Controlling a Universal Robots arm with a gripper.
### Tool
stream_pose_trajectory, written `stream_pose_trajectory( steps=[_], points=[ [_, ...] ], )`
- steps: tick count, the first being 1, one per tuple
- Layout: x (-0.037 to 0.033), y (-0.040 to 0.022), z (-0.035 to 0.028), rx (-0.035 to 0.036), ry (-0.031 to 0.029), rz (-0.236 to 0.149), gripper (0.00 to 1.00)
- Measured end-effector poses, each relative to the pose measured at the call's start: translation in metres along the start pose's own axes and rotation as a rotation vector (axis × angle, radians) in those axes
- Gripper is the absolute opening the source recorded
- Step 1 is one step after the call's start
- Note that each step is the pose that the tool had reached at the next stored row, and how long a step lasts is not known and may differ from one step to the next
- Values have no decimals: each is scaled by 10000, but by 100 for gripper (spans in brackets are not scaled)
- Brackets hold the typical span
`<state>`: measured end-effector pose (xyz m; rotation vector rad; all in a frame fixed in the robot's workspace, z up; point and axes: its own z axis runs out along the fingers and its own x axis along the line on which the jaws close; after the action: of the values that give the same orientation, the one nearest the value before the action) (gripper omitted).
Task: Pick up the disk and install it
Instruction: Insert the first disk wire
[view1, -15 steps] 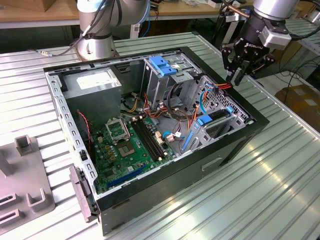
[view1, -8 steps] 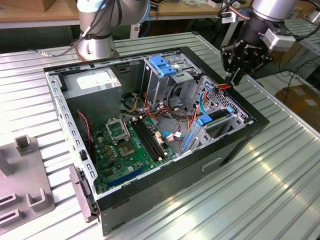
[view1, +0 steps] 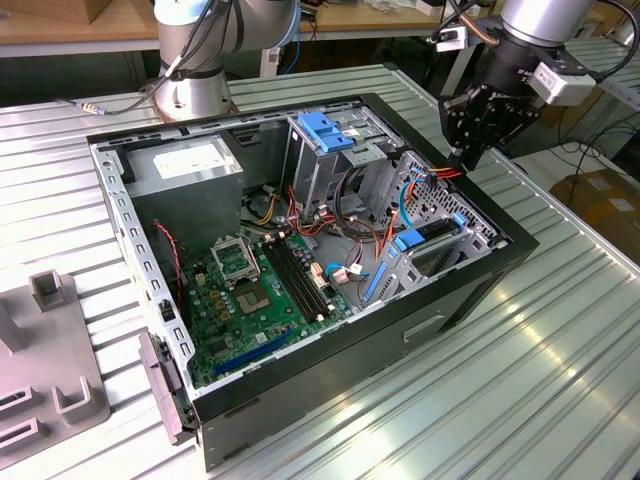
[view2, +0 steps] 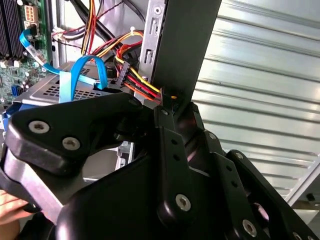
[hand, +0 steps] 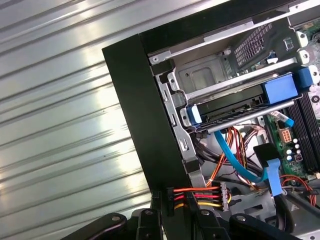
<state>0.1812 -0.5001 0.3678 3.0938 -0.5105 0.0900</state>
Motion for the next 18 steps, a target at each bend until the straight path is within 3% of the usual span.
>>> stream_pose_trajectory(
  steps=[7, 15, 16, 18],
  points=[
    [-7, 2, 13, 0, 55, -6, 31],
    [-8, 3, 22, -16, 68, -7, 30],
    [-8, 3, 22, -16, 67, -7, 17],
    [-8, 4, 15, -14, 66, -7, 16]
  ],
)
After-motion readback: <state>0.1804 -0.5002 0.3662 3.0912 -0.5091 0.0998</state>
